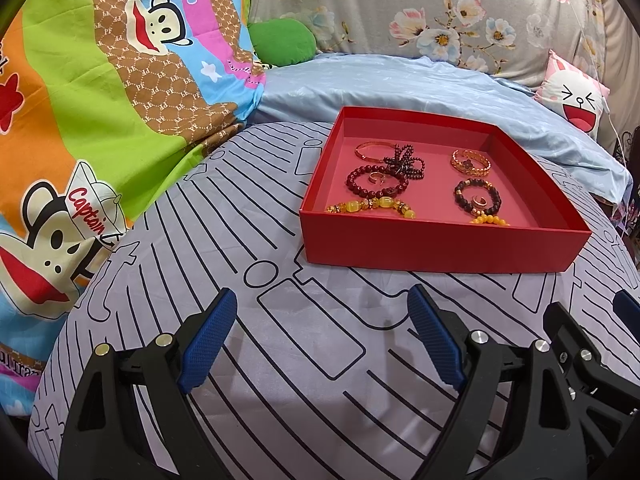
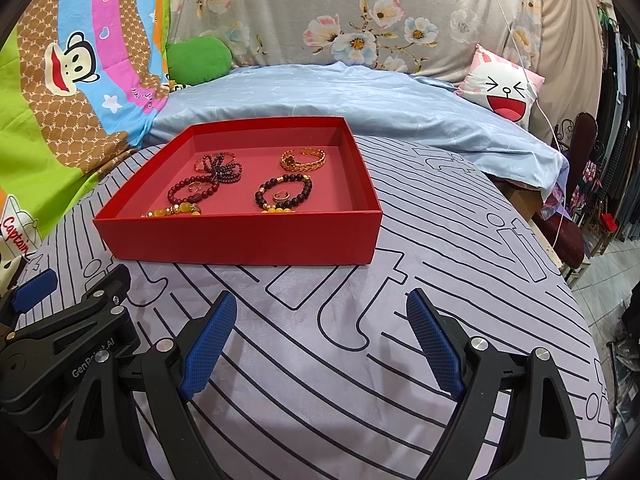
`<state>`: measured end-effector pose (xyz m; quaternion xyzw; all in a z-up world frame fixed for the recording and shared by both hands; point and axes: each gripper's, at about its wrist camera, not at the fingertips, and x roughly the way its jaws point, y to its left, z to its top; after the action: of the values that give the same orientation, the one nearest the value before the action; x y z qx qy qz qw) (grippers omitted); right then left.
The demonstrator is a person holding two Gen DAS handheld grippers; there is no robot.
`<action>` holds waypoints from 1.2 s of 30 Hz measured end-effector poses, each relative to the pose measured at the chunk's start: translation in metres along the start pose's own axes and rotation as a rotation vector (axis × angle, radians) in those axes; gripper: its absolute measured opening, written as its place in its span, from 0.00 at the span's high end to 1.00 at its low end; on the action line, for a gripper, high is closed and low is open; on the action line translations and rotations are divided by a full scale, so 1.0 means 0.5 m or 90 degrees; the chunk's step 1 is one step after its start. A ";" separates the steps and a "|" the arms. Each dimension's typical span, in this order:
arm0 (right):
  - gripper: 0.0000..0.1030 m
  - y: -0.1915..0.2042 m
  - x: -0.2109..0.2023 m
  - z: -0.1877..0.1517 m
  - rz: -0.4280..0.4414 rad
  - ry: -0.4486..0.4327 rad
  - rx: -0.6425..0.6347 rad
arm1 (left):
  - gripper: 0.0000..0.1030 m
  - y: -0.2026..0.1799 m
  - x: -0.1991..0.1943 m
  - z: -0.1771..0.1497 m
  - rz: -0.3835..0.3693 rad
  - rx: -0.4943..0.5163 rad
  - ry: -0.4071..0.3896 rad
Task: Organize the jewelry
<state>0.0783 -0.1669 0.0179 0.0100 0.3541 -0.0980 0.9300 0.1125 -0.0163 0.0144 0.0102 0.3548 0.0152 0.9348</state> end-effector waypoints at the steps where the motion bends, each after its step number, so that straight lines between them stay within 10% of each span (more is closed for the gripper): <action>1: 0.19 0.000 0.000 0.000 0.000 0.000 0.001 | 0.20 -0.001 -0.001 0.000 0.000 0.001 -0.001; 36: 0.19 0.001 -0.002 0.043 0.005 -0.024 0.027 | 0.25 -0.007 -0.014 0.047 0.013 0.019 -0.030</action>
<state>0.0917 -0.1680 0.0347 0.0289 0.3342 -0.1020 0.9365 0.1230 -0.0204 0.0363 0.0281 0.3324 0.0194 0.9425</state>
